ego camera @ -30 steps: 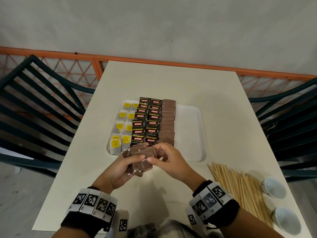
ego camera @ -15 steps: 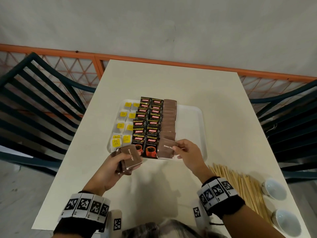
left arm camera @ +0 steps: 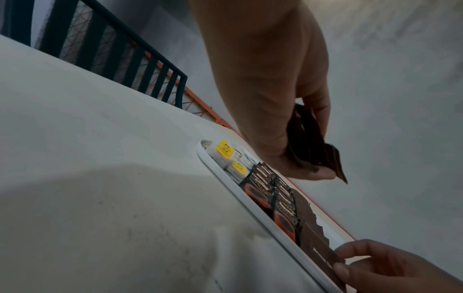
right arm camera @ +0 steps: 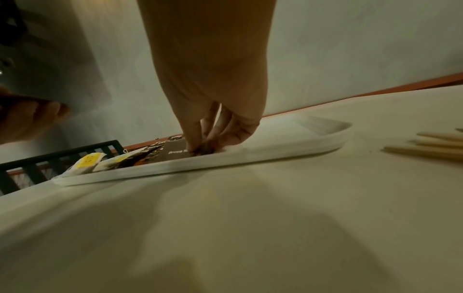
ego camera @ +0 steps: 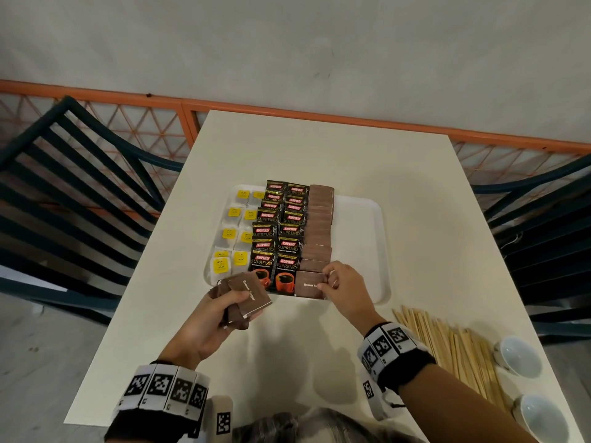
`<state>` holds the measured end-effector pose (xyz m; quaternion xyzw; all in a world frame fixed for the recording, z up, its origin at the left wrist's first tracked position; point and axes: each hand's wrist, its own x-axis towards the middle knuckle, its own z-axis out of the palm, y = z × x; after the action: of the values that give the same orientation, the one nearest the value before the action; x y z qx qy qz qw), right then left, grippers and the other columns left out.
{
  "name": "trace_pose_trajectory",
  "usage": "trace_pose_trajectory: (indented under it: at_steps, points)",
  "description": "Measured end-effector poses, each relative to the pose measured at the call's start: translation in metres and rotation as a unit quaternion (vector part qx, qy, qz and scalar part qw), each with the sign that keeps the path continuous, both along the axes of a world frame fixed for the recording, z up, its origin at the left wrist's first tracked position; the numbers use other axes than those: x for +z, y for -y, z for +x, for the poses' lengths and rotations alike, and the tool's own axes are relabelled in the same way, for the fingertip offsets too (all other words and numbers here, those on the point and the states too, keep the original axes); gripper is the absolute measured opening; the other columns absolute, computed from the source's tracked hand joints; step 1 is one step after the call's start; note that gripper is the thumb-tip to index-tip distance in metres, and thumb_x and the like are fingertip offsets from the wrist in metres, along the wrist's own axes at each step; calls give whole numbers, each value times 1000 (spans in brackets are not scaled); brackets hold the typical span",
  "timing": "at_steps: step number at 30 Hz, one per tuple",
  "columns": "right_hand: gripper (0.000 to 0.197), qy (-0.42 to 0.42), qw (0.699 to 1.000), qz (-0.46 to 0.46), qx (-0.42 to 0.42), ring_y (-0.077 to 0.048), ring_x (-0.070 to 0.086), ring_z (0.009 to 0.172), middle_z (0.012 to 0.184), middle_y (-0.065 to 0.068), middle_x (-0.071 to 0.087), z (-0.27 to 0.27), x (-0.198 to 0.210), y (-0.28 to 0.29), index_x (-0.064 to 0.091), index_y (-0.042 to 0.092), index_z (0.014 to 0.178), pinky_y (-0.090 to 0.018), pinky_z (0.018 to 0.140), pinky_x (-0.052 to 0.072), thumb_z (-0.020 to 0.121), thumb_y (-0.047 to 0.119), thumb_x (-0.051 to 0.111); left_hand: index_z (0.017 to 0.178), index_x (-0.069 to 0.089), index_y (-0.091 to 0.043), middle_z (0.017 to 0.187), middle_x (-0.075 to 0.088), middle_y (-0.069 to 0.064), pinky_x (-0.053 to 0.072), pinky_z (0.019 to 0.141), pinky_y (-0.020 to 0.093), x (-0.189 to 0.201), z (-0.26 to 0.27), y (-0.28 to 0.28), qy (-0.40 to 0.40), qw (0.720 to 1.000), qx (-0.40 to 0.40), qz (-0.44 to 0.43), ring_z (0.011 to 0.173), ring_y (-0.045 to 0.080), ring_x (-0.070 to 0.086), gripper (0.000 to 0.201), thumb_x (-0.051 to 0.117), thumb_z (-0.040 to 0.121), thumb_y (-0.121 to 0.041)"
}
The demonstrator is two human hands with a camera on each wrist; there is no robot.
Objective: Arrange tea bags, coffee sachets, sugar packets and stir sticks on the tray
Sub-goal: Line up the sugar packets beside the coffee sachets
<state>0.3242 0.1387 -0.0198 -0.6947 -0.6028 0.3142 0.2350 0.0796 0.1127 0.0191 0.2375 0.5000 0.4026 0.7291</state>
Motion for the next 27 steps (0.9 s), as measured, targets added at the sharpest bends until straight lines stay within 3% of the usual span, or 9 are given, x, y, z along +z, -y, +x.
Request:
trace_pose_trajectory:
  at_steps: [4, 6, 8, 12, 14, 16, 20, 26, 27]
  points:
    - [27, 34, 999, 38, 12, -10, 47, 87, 96, 3, 44, -10, 9, 3, 56, 14, 110, -17, 75, 36, 85, 21, 63, 102, 66, -13, 82, 74, 6, 53, 65, 29, 0, 7, -2, -7, 1000, -11, 1, 71, 15, 70, 26, 52, 85, 2]
    - [20, -11, 998, 38, 41, -10, 52, 85, 94, 5, 52, -21, 22, 5, 59, 14, 106, -14, 72, 38, 88, 25, 59, 102, 65, -15, 81, 72, 6, 46, 65, 31, 3, 10, -3, -11, 1000, -11, 4, 69, 16, 68, 26, 58, 82, 2]
    - [19, -98, 992, 14, 76, -13, 58, 87, 93, 4, 61, -33, 34, 8, 62, 16, 105, -18, 76, 43, 90, 26, 58, 105, 65, -16, 86, 70, 8, 41, 63, 30, 4, 13, -3, -10, 1000, -10, 2, 70, 18, 66, 38, 67, 70, -2]
    - [38, -176, 973, -65, 134, -16, 61, 94, 101, 5, 63, -50, 51, 8, 52, 27, 125, -25, 86, 47, 88, 30, 60, 109, 63, -15, 84, 70, 5, 42, 54, 23, 4, 18, -4, -22, 999, -29, 13, 71, 20, 65, 47, 68, 64, -5]
    - [43, -183, 965, -114, 149, -11, 62, 86, 98, 5, 62, -55, 53, 9, 49, 26, 126, -20, 77, 48, 85, 29, 64, 109, 61, -14, 80, 70, 4, 43, 45, 19, 4, 20, -4, -30, 999, -27, 24, 67, 16, 66, 38, 66, 75, 3]
    - [31, -207, 956, -143, 149, -6, 62, 72, 88, 4, 63, -57, 51, 10, 54, 18, 114, -16, 62, 46, 85, 21, 65, 104, 61, -17, 77, 70, 2, 43, 44, 19, 3, 20, -5, -44, 998, -23, 29, 66, 16, 66, 32, 58, 81, 6]
    - [9, -256, 952, -126, 108, -13, 62, 72, 88, -2, 65, -54, 46, 9, 58, 16, 94, -19, 59, 51, 87, 11, 62, 107, 62, -12, 82, 69, 10, 47, 57, 28, 0, 16, -4, -59, 997, -39, 21, 72, 23, 63, 30, 59, 82, 3]
    - [19, -229, 971, -50, 43, -22, 63, 80, 96, -6, 66, -40, 44, 2, 63, 10, 106, -29, 72, 54, 87, 13, 62, 101, 62, -8, 79, 68, 8, 57, 68, 32, -1, 23, -3, -66, 994, -83, -1, 71, 19, 69, 18, 59, 84, -2]
    - [18, -207, 977, -26, 36, -19, 63, 78, 92, -3, 67, -33, 43, 0, 64, 12, 104, -25, 72, 52, 86, 13, 63, 103, 62, -9, 81, 68, 10, 56, 71, 34, -1, 22, -3, -52, 995, -79, -8, 73, 21, 68, 19, 59, 85, -3]
